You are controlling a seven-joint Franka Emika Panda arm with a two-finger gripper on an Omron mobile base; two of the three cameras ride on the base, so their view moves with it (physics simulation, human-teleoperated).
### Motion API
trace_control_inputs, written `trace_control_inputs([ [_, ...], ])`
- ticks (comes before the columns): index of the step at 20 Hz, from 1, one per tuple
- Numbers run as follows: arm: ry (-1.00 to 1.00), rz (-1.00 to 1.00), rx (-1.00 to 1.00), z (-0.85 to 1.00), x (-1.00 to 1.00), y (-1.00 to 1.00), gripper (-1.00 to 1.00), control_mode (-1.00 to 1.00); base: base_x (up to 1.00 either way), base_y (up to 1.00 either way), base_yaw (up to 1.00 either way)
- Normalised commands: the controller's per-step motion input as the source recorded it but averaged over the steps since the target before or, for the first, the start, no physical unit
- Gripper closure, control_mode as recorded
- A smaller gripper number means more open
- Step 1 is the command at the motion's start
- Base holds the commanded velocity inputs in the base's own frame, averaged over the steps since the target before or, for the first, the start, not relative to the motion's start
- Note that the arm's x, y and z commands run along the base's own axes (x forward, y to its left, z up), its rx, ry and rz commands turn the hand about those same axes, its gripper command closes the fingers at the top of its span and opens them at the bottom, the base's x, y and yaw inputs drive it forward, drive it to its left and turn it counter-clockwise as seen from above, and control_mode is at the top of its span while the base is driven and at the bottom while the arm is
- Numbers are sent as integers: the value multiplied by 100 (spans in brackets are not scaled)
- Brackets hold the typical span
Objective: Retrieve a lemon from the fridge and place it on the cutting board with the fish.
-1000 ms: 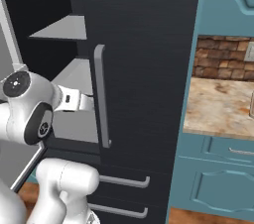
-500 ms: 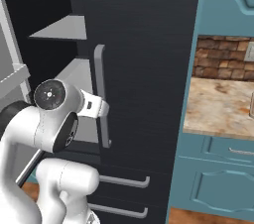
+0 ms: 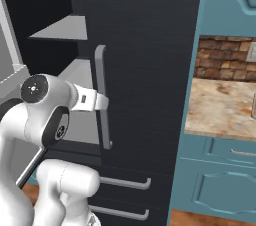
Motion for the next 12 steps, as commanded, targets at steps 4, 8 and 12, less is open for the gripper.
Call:
trace_control_inputs([
  [4, 8, 1, -1, 0, 41, 0, -100, -100, 0, 0, 0],
  [8, 0, 0, 0, 0, 25, 0, -100, -100, 0, 0, 0],
  [12, 0, 0, 0, 0, 54, 0, -100, -100, 0, 0, 0],
])
